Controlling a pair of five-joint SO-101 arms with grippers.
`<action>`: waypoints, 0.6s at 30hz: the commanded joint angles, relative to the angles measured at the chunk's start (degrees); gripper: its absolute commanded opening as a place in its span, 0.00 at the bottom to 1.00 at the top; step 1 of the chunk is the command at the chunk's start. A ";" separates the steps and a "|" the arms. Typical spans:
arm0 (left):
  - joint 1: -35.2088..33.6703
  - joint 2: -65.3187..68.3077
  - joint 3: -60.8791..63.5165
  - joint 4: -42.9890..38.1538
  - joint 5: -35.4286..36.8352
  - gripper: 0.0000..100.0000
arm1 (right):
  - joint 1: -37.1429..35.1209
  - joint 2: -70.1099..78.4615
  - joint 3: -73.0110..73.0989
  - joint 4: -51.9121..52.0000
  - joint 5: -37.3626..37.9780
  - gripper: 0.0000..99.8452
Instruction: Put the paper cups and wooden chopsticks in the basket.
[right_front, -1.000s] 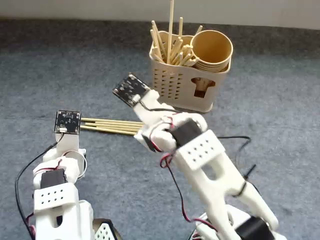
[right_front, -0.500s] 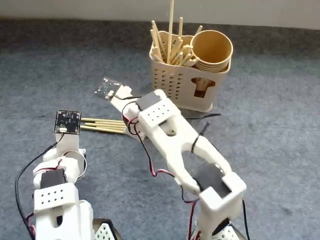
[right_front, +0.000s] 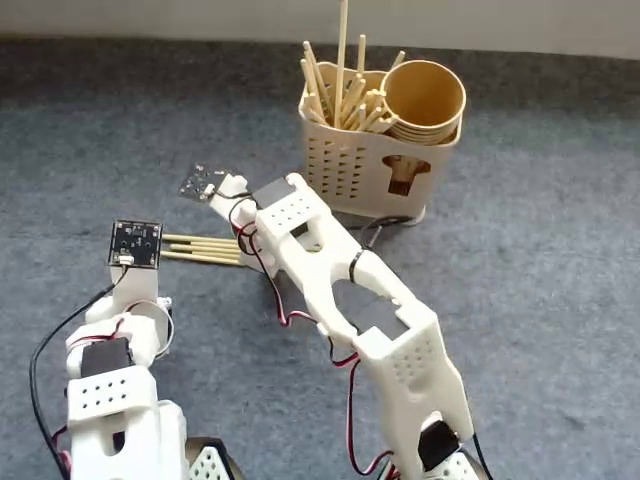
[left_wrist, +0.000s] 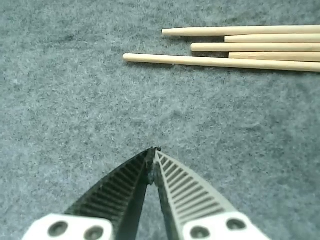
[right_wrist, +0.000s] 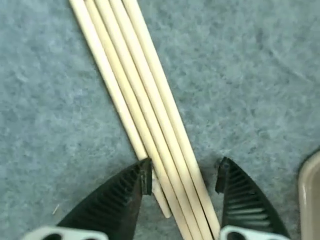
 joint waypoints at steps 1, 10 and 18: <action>-0.40 -0.92 -0.31 -0.97 -0.35 0.01 | -0.13 0.92 -2.33 0.31 3.08 0.13; -0.31 -0.92 -0.31 -0.97 -0.35 0.01 | 2.15 0.84 -2.77 7.16 3.78 0.01; -0.31 -0.92 -0.31 -0.97 -0.35 0.01 | 3.56 -1.27 -2.59 8.92 3.43 0.01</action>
